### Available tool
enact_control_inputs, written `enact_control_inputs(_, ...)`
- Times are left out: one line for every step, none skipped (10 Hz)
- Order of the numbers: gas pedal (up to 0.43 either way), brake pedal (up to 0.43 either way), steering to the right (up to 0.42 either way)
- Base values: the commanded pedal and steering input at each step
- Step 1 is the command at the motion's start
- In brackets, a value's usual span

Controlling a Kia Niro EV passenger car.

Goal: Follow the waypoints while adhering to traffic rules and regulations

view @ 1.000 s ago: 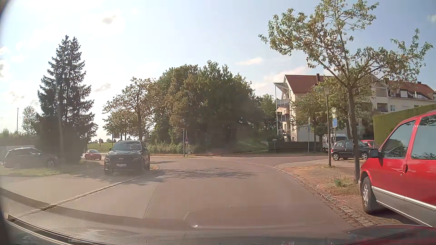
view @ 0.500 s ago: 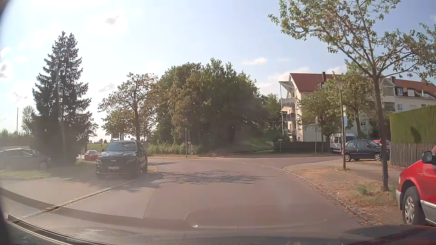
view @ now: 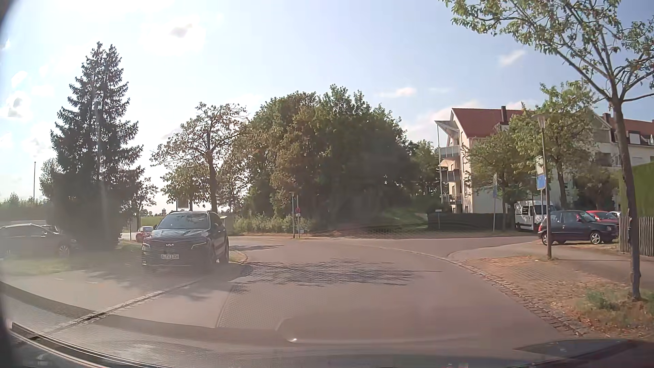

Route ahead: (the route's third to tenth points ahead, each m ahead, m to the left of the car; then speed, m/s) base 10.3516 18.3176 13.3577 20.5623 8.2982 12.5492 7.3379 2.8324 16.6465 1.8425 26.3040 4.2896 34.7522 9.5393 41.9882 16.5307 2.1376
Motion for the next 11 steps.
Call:
enact_control_inputs(0.000, 0.018, -0.204)
enact_control_inputs(0.000, 0.018, -0.229)
enact_control_inputs(0.000, 0.012, -0.264)
enact_control_inputs(0.000, 0.012, -0.313)
enact_control_inputs(0.000, 0.012, -0.372)
enact_control_inputs(0.000, 0.018, -0.421)
enact_control_inputs(0.000, 0.018, -0.480)
enact_control_inputs(0.000, 0.012, -0.535)
enact_control_inputs(0.000, 0.012, -0.588)
enact_control_inputs(0.000, 0.012, -0.640)
enact_control_inputs(0.000, 0.012, -0.673)
